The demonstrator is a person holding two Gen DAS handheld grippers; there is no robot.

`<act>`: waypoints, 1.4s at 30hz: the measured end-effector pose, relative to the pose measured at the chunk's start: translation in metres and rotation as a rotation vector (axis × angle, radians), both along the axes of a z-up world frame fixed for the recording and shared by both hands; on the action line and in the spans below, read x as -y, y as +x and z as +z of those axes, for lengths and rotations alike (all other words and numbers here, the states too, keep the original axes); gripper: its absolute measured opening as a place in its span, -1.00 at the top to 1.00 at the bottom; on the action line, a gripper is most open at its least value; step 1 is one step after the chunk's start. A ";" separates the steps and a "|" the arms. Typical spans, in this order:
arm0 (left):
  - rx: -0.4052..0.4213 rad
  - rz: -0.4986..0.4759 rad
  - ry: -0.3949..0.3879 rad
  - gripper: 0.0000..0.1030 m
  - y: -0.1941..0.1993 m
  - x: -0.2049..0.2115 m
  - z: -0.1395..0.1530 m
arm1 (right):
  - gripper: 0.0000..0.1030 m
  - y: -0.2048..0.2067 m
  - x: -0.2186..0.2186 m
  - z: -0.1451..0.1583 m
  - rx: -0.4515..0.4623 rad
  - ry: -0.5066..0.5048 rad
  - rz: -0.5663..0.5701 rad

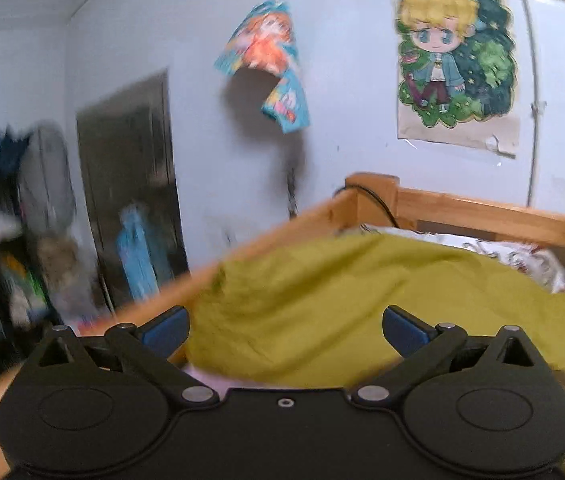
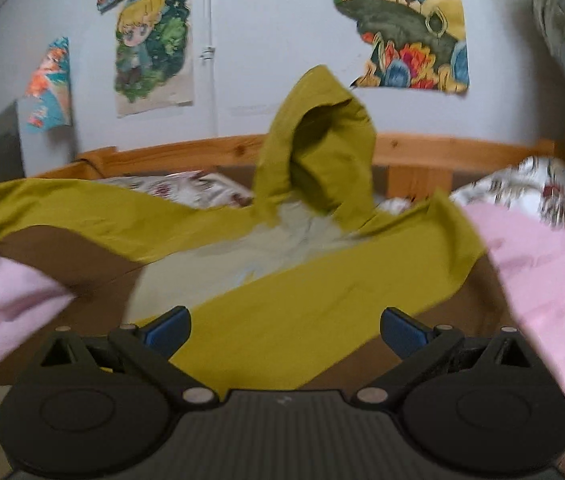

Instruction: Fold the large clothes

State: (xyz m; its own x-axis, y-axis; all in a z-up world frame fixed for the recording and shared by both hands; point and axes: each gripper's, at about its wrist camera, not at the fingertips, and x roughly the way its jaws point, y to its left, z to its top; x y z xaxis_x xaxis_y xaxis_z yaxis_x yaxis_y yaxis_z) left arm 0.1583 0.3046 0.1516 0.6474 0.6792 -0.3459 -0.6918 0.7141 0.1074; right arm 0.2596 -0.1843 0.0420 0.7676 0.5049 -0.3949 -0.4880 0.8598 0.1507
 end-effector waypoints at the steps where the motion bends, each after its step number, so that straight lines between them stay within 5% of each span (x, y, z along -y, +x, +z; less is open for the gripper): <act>1: -0.029 -0.007 0.031 -0.99 0.003 -0.004 0.003 | -1.00 -0.010 0.001 -0.004 -0.014 0.014 -0.002; 8: -0.240 -0.061 0.061 -0.65 0.034 -0.040 0.009 | -1.00 -0.065 0.025 -0.026 -0.058 0.183 -0.102; 19: -0.482 -0.108 0.213 -0.40 0.062 -0.055 0.000 | -1.00 -0.068 0.040 -0.039 -0.084 0.229 -0.153; 23: -0.484 -0.123 0.145 0.04 0.060 -0.064 0.000 | -1.00 -0.071 0.032 -0.040 -0.075 0.215 -0.136; 30: -0.478 -0.132 0.143 0.44 0.056 -0.053 0.005 | -1.00 -0.072 0.030 -0.042 -0.097 0.234 -0.136; 37: -0.395 -0.159 0.007 0.51 0.056 0.002 0.067 | -1.00 -0.072 0.033 -0.034 -0.118 0.246 -0.140; 42: -0.316 -0.304 -0.147 0.54 0.055 0.068 0.124 | -1.00 -0.070 0.035 -0.024 -0.148 0.197 -0.134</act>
